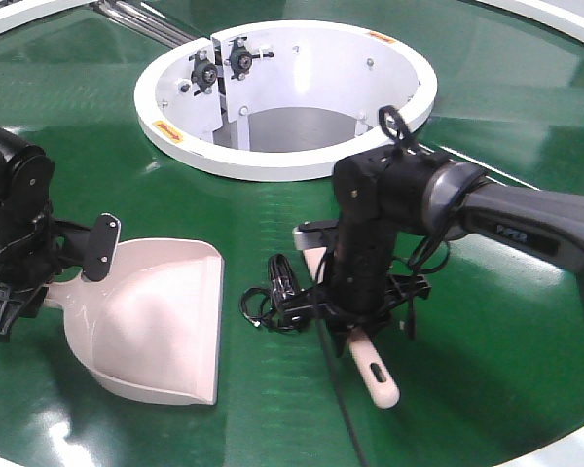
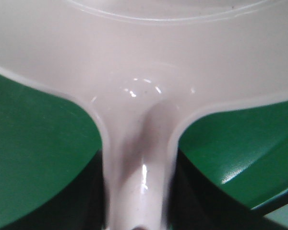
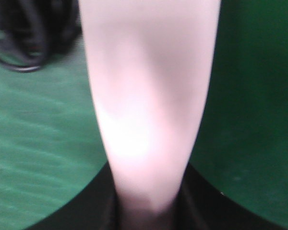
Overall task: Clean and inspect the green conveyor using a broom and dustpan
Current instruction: 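Sweep the brush with the right gripper, pushing the black cable toward the dustpan, then sweep the brush again across the dustpan mouth with the right gripper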
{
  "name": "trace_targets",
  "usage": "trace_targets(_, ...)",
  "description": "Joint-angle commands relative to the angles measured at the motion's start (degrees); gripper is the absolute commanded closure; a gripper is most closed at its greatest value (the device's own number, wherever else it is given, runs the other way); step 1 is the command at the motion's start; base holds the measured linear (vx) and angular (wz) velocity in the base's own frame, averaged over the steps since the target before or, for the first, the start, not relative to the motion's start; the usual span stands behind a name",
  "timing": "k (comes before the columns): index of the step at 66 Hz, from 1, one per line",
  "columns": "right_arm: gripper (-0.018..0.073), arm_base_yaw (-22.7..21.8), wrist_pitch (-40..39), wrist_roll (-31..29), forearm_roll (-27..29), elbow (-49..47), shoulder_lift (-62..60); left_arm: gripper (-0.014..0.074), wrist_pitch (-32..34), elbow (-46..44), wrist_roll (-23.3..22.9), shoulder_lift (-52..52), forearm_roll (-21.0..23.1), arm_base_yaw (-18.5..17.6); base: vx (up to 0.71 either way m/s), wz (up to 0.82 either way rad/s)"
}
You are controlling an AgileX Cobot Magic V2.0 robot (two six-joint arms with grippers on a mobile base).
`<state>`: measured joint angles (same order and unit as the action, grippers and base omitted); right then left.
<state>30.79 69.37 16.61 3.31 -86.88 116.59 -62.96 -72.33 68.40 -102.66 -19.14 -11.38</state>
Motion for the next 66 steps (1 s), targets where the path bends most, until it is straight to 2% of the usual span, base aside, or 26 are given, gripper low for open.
trace_targets(1,0.0564,2.28,4.68,-0.29,1.01,-2.15,-1.93,0.0603,-1.19,-1.47,0.67,2.53,-0.53,-0.29,0.0,0.0)
trace_targets(12,0.0564,6.74,4.68,-0.66,3.48,-7.01,0.88,0.0603,-1.19,-1.47,0.67,2.53,-0.53,-0.29,0.0,0.0)
trace_targets(27,0.0564,13.4,4.68,-2.92,8.68,-20.17,6.47,0.0603,-1.19,-1.47,0.67,2.53,-0.53,-0.29,0.0,0.0)
trace_targets(35,0.0564,15.97,4.62,-3.47,8.88,-25.57,7.91,0.0603,-1.19,-1.47,0.67,2.53,-0.53,-0.29,0.0,0.0)
trace_targets(53,0.0564,14.93,4.62,-3.38,6.95,-26.58,5.57,0.0603,-1.19,-1.47,0.67,2.53,-0.53,-0.29,0.0,0.0)
trace_targets(66,0.0564,11.24,4.62,-3.38,4.22,-26.58,1.74,0.0603,-1.19,-1.47,0.67,2.53,-0.53,-0.29,0.0,0.0)
